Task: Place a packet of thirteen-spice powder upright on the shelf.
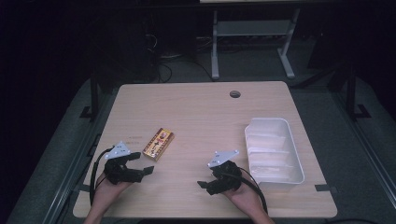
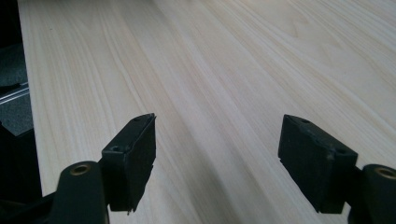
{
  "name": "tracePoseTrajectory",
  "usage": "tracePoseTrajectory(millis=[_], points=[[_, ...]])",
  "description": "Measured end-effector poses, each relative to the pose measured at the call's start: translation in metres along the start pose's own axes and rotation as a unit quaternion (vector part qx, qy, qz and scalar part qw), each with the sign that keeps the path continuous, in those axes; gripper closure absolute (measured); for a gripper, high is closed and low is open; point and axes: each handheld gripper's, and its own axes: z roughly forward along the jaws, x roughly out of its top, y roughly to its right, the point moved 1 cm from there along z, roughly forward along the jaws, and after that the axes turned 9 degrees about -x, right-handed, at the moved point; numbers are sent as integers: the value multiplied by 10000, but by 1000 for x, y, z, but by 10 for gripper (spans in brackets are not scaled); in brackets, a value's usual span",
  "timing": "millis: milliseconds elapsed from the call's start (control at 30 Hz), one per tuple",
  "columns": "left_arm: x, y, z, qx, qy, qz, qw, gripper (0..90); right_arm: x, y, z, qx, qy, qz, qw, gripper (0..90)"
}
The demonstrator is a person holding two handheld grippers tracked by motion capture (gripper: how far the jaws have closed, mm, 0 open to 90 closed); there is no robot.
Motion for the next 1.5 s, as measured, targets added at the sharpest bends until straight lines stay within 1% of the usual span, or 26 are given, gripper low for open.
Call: tracePoseTrajectory(millis=[133, 233, 300, 433, 467, 500, 567, 600, 667, 700, 767, 867, 933, 1000, 1033, 1067, 1100, 1133, 1233, 1267, 1300, 1333, 1367, 1400, 1433, 1500], points=[[1, 0, 2, -1, -17, 2, 10000, 157, -3, 3, -3, -32, 16, 38, 10000, 267], [3, 0, 2, -42, 29, -67, 10000, 157, -4, 6, -6, -134, 113, 2, 9998, 263], [4, 0, 1, -27, 125, -118, 9998, 157, -5, 7, -6, -154, 121, 50, 9998, 262], [8, -6, 3, 160, 51, -64, 9998, 157, -4, 5, -5, -181, 153, 70, 9997, 263], [8, -6, 3, 160, 51, -64, 9998, 157, -4, 5, -5, -181, 153, 70, 9997, 263], [10, -10, 6, 268, 37, -89, 9996, 157, -3, 2, -5, -207, 153, 17, 9997, 263], [10, -11, 7, 293, 24, -90, 9995, 157, -3, 1, -5, -242, 155, -21, 9996, 263], [12, -13, 12, 433, -36, -83, 9990, 157, -3, 0, -5, -251, 139, -45, 9996, 263], [13, -13, 14, 470, -83, -58, 9988, 157, -3, 0, -4, -269, 128, -36, 9995, 263], [15, -14, 18, 559, -140, -26, 9983, 157, -3, 0, -4, -260, 125, -19, 9996, 263], [18, -14, 22, 644, -188, -27, 9977, 157, -3, 0, -4, -275, 126, -29, 9995, 263], [21, -13, 28, 704, -272, 1, 9971, 157, -3, -1, -4, -259, 117, -32, 9996, 263], [26, -13, 36, 849, -478, 60, 9952, 157, -3, -2, -4, -266, 104, -62, 9996, 263], [27, -14, 41, 900, -562, 108, 9943, 164, -3, -3, -4, -251, 82, -68, 9996, 262], [30, -16, 47, 1046, -717, 136, 9918, 156, -3, -3, -3, -254, 69, -54, 9996, 263], [30, -16, 47, 1046, -717, 136, 9918, 155, -3, -3, -3, -254, 69, -54, 9996, 263], [33, -17, 52, 1133, -780, 133, 9904, 157, -3, -4, -3, -232, 54, -92, 9997, 262], [33, -17, 52, 1133, -780, 133, 9904, 160, -3, -4, -3, -226, 36, -111, 9997, 263], [37, -23, 60, 1186, -933, 29, 9885, 169, -3, -3, -3, -232, 51, -85, 9997, 262], [37, -23, 60, 1186, -933, 29, 9885, 185, -3, -3, -3, -232, 51, -85, 9997, 262], [38, -27, 65, 1223, -1066, -90, 9867, 193, -4, -3, -4, -217, 77, -77, 9997, 262], [38, -27, 65, 1223, -1066, -90, 9867, 192, -4, -3, -4, -217, 77, -77, 9997, 262], [37, -31, 69, 1291, -1187, -182, 9843, 193, -4, -3, -5, -236, 72, -91, 9997, 262], [37, -31, 69, 1291, -1187, -182, 9843, 200, -4, -3, -5, -236, 76, -94, 9996, 261], [37, -32, 71, 1289, -1203, -235, 9841, 210, -4, -3, -6, -238, 82, -94, 9996, 262], [37, -33, 73, 1290, -1254, -218, 9834, 226, -4, -4, -6, -243, 102, -111, 9996, 262]])
